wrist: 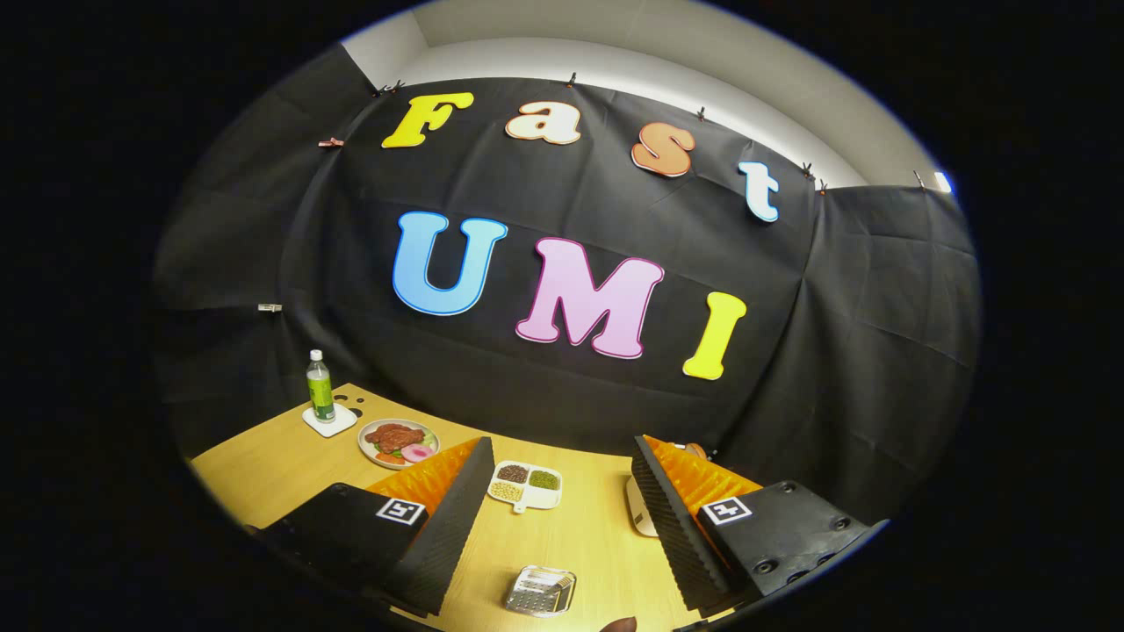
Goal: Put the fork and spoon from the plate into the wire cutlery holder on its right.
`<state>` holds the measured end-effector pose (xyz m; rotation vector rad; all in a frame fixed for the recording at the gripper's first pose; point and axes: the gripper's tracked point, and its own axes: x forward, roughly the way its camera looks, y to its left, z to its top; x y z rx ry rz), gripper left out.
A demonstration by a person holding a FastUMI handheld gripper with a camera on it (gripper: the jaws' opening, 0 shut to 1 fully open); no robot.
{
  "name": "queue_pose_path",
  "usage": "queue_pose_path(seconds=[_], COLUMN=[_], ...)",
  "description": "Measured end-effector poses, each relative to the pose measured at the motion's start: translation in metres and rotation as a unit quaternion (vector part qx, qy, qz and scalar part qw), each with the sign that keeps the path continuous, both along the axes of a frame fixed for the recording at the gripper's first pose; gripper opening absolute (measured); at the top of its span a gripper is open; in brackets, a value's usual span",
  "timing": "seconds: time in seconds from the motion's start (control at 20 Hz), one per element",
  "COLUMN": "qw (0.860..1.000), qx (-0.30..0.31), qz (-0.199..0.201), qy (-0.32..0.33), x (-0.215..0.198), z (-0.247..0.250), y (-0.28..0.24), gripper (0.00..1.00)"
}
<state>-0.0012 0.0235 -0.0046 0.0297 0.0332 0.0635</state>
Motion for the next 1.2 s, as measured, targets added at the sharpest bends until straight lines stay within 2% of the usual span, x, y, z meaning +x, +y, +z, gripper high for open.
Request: queue_pose_path(seconds=[0.35,0.55,0.7,0.8,1.0,1.1,1.2], qw=[0.995,0.984,0.966,0.950,0.917,0.905,0.895], qx=[-0.005,0.006,0.021,0.033,0.048,0.033,0.014], qz=[0.078,0.129,0.172,0.194,0.219,0.224,0.229], qy=[0.057,0.125,0.190,0.241,0.331,0.360,0.382], x=[-0.009,-0.019,-0.029,-0.040,-0.057,-0.061,-0.064], z=[-0.021,-0.054,-0.088,-0.115,-0.166,-0.192,-0.214], y=[0.069,0.120,0.161,0.183,0.223,0.237,0.250], gripper=[0.98,0.98,0.98,0.98,0.97,0.94,0.86])
